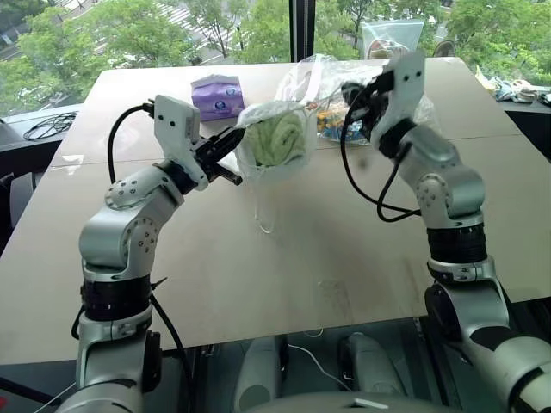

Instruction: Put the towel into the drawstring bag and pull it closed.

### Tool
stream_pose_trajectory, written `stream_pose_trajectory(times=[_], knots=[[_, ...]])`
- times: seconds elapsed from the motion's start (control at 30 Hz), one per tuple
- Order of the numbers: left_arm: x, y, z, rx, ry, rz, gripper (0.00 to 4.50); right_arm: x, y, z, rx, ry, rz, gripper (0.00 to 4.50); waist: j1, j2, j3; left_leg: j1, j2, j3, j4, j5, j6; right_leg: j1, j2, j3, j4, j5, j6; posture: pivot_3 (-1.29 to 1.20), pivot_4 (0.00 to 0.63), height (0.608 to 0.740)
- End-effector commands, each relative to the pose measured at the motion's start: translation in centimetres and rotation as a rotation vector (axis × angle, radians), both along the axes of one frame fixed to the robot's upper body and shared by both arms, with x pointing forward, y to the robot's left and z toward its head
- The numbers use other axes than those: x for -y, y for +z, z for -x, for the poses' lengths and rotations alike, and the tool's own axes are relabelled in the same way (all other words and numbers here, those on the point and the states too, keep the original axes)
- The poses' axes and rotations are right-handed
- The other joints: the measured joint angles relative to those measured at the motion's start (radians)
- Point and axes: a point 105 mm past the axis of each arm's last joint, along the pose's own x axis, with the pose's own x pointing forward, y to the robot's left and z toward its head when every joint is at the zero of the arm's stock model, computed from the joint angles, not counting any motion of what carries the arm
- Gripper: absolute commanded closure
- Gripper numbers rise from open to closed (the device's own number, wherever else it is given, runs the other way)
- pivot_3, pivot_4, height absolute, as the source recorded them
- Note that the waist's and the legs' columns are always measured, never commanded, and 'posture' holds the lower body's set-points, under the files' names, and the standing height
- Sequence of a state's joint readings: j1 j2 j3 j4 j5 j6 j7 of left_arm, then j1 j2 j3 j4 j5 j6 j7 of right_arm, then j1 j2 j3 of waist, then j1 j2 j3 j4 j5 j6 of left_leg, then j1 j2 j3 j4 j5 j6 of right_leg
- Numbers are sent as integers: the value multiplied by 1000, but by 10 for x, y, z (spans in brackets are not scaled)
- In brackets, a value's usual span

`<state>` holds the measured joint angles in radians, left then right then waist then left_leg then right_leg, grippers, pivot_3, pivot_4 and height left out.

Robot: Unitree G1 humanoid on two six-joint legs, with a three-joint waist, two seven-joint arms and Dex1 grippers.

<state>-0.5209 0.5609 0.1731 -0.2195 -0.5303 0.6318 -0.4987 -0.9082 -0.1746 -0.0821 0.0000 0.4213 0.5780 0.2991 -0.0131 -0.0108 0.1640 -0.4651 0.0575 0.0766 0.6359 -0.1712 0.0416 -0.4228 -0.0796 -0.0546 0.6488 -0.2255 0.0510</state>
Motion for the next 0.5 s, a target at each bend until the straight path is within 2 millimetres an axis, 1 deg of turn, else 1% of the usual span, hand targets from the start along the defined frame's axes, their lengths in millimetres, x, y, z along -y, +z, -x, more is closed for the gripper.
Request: stream_pose_trajectory(times=[0.03, 0.07, 0.13, 0.2, 0.27, 0.37, 0.4, 0.43, 0.47, 0.5], knots=[[1, -12, -5, -20, -5, -52, 4500, -5, 33, 27, 75, 147, -65, 4467, 0, 0, 0, 0, 0, 0, 0, 0, 0, 0, 0, 0, 0, 0, 0, 0, 150, 740], [3, -16, -7, -20, -15, -76, 4500, -9, 34, 32, 79, 170, -53, 4467, 0, 0, 0, 0, 0, 0, 0, 0, 0, 0, 0, 0, 0, 0, 0, 0, 150, 740], [6, -13, -10, 6, -35, -93, 4500, -18, 37, 41, 76, 227, -58, 4467, 0, 0, 0, 0, 0, 1, 0, 0, 0, 0, 0, 0, 0, 0, 0, 0, 150, 740], [9, -2, -13, 49, -54, -76, 4500, -24, 37, 46, 64, 265, -57, 4467, 0, 0, 0, 0, 0, 1, 1, 0, 0, 0, 0, 0, 1, 0, 0, 0, 150, 740], [12, 10, -13, 93, -78, -47, 4500, -26, 31, 46, 49, 266, -36, 4467, 2, 0, 0, 0, 0, 0, 1, 0, 0, 0, 0, 0, 2, 0, 0, 0, 150, 740], [16, 19, -11, 116, -120, 2, 3610, -26, 24, 42, 26, 254, -27, 4500, 0, 0, 0, 0, 0, 1, 2, 0, 0, 0, -1, 0, 2, 0, 0, 0, 150, 740], [15, 18, -12, 118, -104, 3, 3200, -25, 23, 41, 14, 246, -29, 4500, 0, 0, 0, 0, 0, 1, 2, 0, 0, 0, -1, 0, 2, 0, 0, 0, 150, 740], [14, 12, -12, 101, -91, 3, 3200, -23, 20, 38, 3, 229, -27, 4500, 0, 0, 0, 0, 0, 1, 2, 0, 0, 0, -1, 0, 2, 0, 0, 0, 150, 740], [12, 5, -10, 80, -87, 6, 2558, -23, 19, 36, -5, 218, -26, 4500, -1, 0, 0, 0, 0, 1, 2, 0, 0, 0, -1, 0, 2, 0, 0, 0, 150, 740], [12, -2, -7, 61, -92, 5, 2456, -22, 17, 35, -10, 211, -24, 4500, -3, 0, 0, 0, 0, 1, 2, 0, 0, 0, -1, 0, 4, 0, 0, 0, 150, 740]])
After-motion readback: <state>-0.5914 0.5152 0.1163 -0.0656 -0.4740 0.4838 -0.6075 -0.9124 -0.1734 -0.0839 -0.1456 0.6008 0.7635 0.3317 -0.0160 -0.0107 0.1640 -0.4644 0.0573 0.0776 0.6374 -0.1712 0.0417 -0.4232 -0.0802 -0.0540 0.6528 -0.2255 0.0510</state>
